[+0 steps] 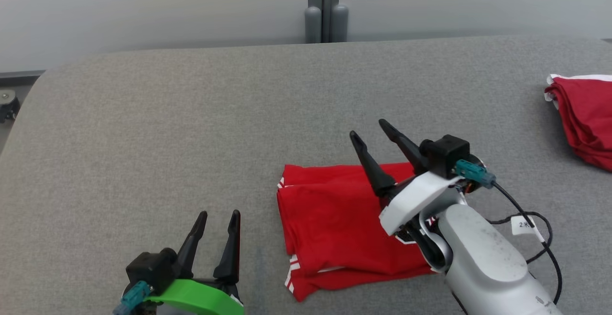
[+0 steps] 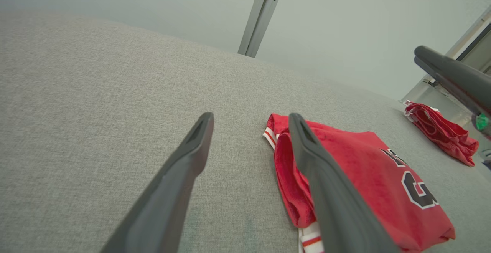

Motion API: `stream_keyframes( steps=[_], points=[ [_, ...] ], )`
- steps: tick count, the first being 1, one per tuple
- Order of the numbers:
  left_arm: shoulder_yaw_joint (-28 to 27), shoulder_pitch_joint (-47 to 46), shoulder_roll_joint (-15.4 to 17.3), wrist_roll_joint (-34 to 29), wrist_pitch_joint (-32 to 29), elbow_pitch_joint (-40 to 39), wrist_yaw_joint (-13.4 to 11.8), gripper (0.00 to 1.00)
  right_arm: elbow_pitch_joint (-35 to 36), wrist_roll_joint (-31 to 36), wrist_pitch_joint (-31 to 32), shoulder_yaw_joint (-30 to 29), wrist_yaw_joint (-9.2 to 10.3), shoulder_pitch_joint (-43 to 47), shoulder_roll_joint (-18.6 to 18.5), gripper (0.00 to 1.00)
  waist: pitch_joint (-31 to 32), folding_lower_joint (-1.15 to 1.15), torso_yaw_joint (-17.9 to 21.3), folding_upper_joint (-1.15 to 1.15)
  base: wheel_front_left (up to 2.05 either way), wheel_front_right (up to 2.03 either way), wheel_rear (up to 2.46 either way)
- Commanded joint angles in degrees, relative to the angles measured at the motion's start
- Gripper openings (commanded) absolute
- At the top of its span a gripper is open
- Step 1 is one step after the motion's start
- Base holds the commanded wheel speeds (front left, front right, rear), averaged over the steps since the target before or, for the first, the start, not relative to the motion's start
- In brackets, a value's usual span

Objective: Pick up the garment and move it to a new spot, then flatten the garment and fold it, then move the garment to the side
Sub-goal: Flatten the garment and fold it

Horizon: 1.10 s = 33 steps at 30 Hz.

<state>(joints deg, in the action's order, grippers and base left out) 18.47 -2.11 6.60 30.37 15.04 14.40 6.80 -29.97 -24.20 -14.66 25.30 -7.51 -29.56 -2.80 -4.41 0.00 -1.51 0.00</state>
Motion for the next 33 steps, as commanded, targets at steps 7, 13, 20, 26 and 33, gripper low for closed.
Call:
stream_keyframes(
  steps=[7,13,20,26,33],
  points=[
    [-0.89,-0.28,-0.23,-1.49,0.16,-0.68,0.16,1.0,6.04,11.9,-0.45,-9.61,0.06,7.44,-0.21,1.0,0.94,0.0,0.92,0.0,0.0,0.0,0.0],
    [-2.42,0.07,-0.95,-3.05,0.17,-0.99,-0.08,1.0,11.03,17.45,-0.5,-13.78,0.06,14.11,-0.23,1.0,1.7,0.0,1.44,0.0,0.0,0.0,0.0],
    [-4.97,2.13,-2.0,-5.1,0.17,-1.12,-0.26,1.0,14.6,18.71,-0.57,-18.43,0.06,20.55,-0.22,1.0,2.9,0.0,2.17,0.0,0.0,0.0,0.0],
    [-7.75,4.47,-2.9,-6.46,0.17,-1.62,-0.14,1.0,16.27,17.72,-0.57,-21.99,0.06,24.44,-0.21,1.0,3.71,0.0,2.46,0.0,0.0,0.0,0.0],
    [-9.81,6.25,-3.34,-7.44,0.16,-2.14,0.16,1.0,16.34,16.46,-0.58,-23.44,0.06,26.43,-0.21,1.0,4.26,0.0,2.35,0.0,0.0,0.0,0.0]
  ],
)
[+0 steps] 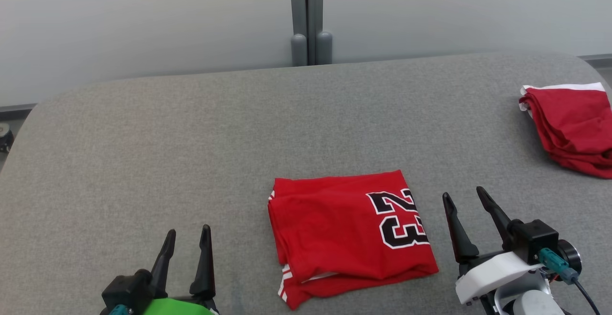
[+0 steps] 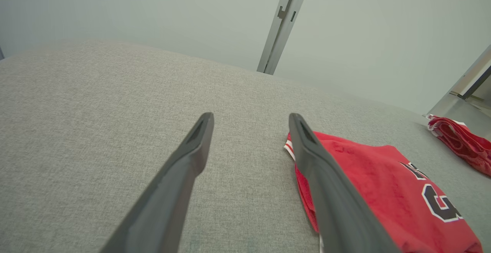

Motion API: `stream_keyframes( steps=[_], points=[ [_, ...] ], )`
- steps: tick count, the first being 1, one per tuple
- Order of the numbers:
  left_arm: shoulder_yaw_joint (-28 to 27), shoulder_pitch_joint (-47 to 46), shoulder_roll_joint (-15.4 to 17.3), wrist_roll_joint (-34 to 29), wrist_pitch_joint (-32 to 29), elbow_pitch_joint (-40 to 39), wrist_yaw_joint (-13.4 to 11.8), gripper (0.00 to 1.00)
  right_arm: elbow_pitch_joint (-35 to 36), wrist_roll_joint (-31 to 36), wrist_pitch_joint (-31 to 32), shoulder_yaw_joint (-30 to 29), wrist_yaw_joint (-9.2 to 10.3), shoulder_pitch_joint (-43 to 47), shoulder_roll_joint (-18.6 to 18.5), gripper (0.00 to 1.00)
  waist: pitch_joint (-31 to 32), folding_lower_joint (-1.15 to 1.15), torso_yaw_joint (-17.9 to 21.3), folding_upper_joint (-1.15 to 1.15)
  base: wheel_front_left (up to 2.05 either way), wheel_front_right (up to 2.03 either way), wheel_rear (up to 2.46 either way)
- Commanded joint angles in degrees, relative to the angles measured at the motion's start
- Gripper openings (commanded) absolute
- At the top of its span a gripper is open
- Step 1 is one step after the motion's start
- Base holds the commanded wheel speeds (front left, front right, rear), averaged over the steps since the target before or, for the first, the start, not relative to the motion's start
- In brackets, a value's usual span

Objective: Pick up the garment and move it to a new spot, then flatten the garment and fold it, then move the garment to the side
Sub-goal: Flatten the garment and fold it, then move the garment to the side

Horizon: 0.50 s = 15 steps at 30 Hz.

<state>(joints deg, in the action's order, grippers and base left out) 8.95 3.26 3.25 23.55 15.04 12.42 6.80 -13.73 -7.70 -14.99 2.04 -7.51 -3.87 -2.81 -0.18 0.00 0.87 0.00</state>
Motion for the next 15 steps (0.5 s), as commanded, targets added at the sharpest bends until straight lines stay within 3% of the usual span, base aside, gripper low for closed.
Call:
stream_keyframes(
  steps=[1,15],
  points=[
    [-0.52,1.08,-0.02,-0.92,0.17,-0.2,0.19,1.0,-0.01,-0.21,-0.25,-0.37,0.06,0.87,-0.2,1.0,0.07,0.0,-0.07,0.0,0.0,0.0,0.0],
    [-1.51,0.72,-0.3,-2.07,0.17,-0.06,0.51,1.0,-0.51,-1.23,-0.27,-0.65,0.06,-0.37,-0.2,1.0,-0.09,0.0,-0.25,0.0,0.0,0.0,0.0]
  ],
)
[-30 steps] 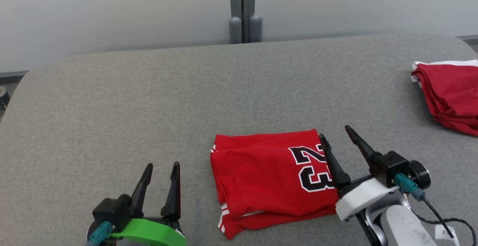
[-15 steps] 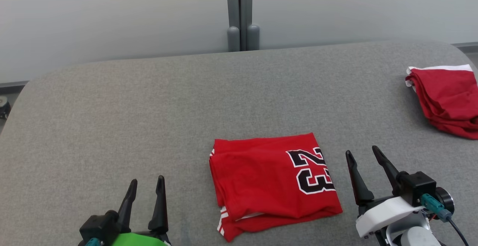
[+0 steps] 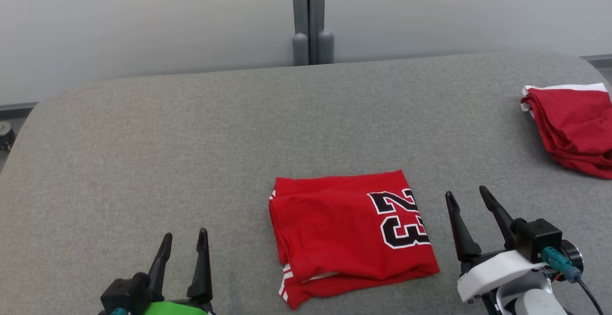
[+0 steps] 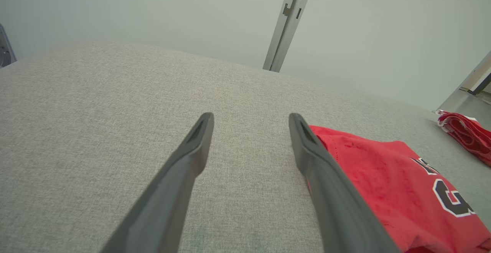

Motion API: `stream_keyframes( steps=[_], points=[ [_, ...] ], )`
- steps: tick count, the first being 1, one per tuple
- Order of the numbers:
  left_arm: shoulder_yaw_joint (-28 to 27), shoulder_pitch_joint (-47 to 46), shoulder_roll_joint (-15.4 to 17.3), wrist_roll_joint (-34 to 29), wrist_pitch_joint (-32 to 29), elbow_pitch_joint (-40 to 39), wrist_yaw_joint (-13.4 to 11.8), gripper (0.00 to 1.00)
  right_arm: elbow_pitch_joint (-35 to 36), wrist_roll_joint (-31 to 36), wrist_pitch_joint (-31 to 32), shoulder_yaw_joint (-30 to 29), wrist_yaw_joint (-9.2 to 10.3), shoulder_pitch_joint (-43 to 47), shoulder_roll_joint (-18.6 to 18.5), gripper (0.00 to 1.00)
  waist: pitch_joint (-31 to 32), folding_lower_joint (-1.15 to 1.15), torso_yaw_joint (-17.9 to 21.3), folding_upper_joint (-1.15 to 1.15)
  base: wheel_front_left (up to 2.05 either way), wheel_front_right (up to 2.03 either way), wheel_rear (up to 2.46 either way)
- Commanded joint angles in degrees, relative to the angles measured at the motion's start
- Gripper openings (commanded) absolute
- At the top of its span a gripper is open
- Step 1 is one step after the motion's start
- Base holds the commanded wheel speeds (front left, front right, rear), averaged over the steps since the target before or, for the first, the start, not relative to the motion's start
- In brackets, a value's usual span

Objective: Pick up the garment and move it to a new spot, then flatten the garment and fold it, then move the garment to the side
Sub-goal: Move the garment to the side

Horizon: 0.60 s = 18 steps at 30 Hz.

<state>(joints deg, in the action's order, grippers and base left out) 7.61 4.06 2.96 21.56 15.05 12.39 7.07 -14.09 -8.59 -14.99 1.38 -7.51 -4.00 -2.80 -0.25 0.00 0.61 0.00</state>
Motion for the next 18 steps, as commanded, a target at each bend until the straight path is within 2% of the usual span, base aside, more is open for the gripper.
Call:
stream_keyframes(
  steps=[1,8,11,18],
  points=[
    [-0.15,-0.17,-0.03,-0.19,0.15,0.01,0.26,1.0,-0.23,-0.33,-0.26,0.02,0.06,-0.37,-0.21,1.0,-0.06,0.0,0.03,0.0,0.0,0.0,0.0],
    [0.1,-1.1,-0.05,-0.48,0.15,0.26,0.38,1.0,-2.78,1.85,-0.15,0.41,0.06,-3.3,-0.21,1.0,-0.72,0.0,0.04,0.0,0.0,0.0,0.0],
    [0.57,-1.83,-0.04,-0.53,0.15,0.39,0.44,1.0,-3.85,4.56,2.95,-0.16,0.06,-6.58,-0.21,1.0,-1.45,0.0,-0.55,0.0,0.0,0.0,0.0],
    [0.54,-2.89,-0.02,-0.57,0.15,0.46,0.4,1.0,-6.18,7.62,15.51,-0.56,0.06,-10.56,-0.22,1.0,-3.21,0.0,-2.28,0.0,0.0,0.0,0.0]
  ],
)
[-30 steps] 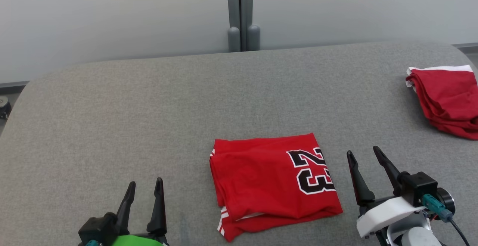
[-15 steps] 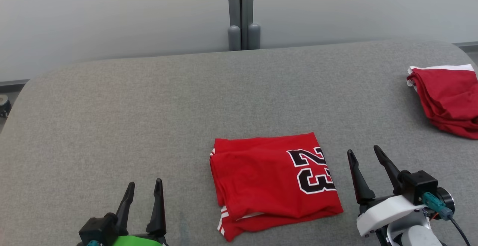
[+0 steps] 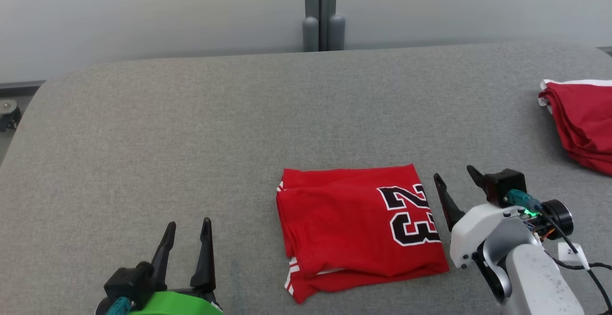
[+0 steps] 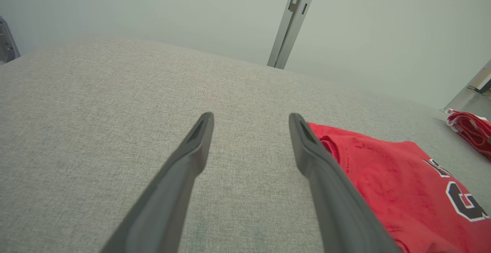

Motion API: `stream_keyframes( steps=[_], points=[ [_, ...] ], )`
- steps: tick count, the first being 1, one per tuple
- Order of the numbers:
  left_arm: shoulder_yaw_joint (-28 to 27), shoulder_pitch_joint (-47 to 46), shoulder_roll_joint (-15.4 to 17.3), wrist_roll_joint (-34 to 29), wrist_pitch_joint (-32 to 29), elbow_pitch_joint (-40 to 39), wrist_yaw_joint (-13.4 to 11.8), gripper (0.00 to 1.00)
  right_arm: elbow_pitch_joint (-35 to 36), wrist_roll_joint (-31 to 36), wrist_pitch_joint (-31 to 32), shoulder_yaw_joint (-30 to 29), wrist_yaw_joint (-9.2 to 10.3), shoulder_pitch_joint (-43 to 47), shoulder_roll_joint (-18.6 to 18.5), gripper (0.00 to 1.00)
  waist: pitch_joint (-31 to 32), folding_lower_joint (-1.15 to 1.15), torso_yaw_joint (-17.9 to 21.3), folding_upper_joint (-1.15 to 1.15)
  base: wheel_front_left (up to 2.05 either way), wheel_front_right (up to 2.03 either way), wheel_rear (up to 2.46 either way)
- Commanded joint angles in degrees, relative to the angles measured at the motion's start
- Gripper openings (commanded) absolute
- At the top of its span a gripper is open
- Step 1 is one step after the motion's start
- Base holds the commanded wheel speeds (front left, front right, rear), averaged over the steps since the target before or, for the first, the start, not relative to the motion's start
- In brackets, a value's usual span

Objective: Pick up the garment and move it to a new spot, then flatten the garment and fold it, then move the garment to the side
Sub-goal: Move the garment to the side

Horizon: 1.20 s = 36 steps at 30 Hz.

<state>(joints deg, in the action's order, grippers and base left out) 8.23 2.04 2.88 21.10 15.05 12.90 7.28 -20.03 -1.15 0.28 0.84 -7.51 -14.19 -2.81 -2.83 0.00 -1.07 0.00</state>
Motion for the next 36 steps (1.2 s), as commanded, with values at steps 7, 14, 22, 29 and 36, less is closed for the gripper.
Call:
stream_keyframes(
  steps=[7,14,22,29,36],
  points=[
    [-0.26,-1.82,0.06,-0.3,0.15,0.07,0.22,1.0,-1.74,-1.33,11.61,2.12,0.06,-0.96,-1.59,1.0,-2.54,0.0,-1.9,0.0,0.0,0.0,0.0],
    [-0.19,-2.48,0.05,-0.19,0.15,-0.04,0.23,1.0,-3.37,-4.85,16.98,4.79,0.06,-1.1,-2.6,1.0,-4.01,0.0,-2.4,0.0,0.0,0.0,0.0],
    [-0.06,-2.84,0.05,-0.31,0.15,0.28,0.24,1.0,-7.49,-7.62,18.17,8.07,0.06,-3.42,-2.79,0.74,-4.89,0.0,-2.4,0.0,0.0,0.0,0.0],
    [0.21,-2.71,0.05,-0.53,0.15,0.31,0.24,1.0,-11.36,-8.52,16.11,10.01,0.07,-6.28,-2.87,0.0,-5.08,0.0,-1.8,0.0,0.0,0.0,0.0],
    [0.41,-2.6,0.06,-0.91,0.08,-0.26,0.23,1.0,-12.34,-8.03,12.09,8.1,0.09,-10.37,-5.09,0.0,-5.25,0.0,2.32,0.0,0.0,0.0,0.0]
  ],
)
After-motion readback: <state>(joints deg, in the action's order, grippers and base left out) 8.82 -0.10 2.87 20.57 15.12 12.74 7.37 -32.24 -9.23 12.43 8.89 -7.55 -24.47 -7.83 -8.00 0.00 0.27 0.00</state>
